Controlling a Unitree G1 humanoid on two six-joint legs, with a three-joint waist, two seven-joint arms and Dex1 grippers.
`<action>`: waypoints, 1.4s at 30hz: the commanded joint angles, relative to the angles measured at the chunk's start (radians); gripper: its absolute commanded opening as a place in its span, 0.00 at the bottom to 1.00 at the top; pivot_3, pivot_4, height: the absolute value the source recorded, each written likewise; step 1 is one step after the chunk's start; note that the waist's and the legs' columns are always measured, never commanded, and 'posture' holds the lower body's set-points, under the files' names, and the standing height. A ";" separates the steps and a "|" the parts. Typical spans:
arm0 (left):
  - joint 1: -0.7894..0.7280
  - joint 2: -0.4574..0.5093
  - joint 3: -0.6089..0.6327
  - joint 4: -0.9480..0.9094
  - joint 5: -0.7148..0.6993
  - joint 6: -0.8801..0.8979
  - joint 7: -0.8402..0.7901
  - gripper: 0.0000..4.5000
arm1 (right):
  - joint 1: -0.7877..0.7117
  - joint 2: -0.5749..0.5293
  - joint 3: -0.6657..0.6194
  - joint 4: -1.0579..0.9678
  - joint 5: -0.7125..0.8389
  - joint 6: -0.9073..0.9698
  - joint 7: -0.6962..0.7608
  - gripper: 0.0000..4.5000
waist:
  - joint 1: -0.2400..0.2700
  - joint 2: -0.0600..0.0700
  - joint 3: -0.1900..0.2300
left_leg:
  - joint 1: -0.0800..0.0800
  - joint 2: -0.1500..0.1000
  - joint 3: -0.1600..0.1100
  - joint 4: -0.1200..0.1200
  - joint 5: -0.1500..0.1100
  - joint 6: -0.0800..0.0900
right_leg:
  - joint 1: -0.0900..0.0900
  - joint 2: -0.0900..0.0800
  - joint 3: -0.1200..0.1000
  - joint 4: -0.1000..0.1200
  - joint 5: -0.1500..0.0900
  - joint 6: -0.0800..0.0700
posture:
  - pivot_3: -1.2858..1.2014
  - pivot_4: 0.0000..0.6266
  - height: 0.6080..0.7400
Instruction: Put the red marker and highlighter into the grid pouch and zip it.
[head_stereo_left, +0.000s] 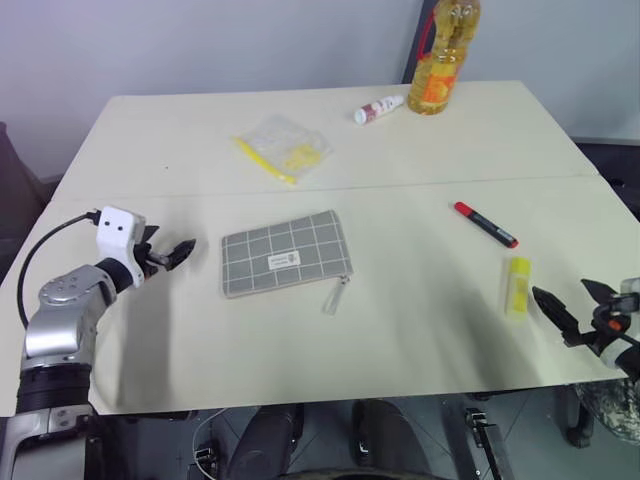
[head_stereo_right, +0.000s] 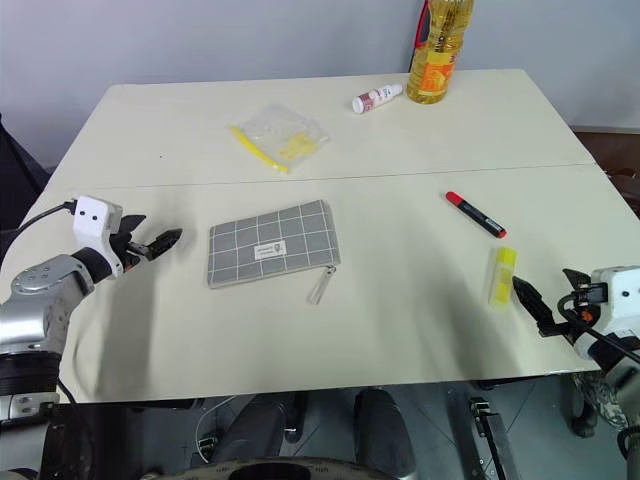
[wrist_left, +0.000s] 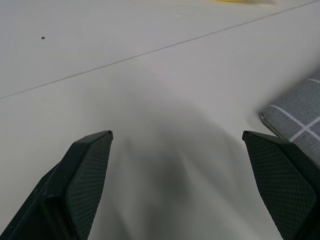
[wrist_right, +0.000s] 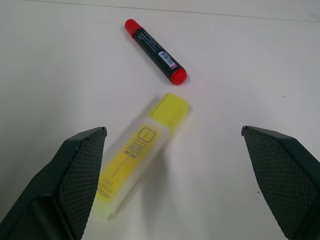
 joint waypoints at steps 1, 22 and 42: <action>-0.014 0.006 0.022 -0.034 -0.007 -0.004 0.009 0.97 | -0.010 -0.019 -0.017 -0.003 -0.003 -0.020 0.004 1.00 | 0.000 0.000 0.000 | 0.000 0.000 0.000 0.000 0.000 0.000 | 0.000 0.000 0.000 0.000 0.000 0.000 | 0.52 0.24 1.00; 0.115 0.021 0.063 -0.150 -0.024 -0.070 -0.013 1.00 | -0.391 -0.030 0.319 -0.093 -0.046 0.063 -0.082 0.88 | 0.002 0.000 0.000 | -0.001 0.000 0.000 0.001 0.000 0.001 | -0.001 0.000 0.000 0.000 0.000 0.000 | 0.52 0.24 1.00; 0.017 0.225 -0.205 0.278 0.294 -0.880 -0.355 1.00 | -0.802 0.169 0.757 0.267 -0.307 0.084 -0.140 0.00 | -0.003 0.001 0.000 | -0.003 0.000 0.001 0.000 0.001 0.001 | -0.006 0.000 0.000 0.001 0.001 -0.001 | 0.52 0.24 1.00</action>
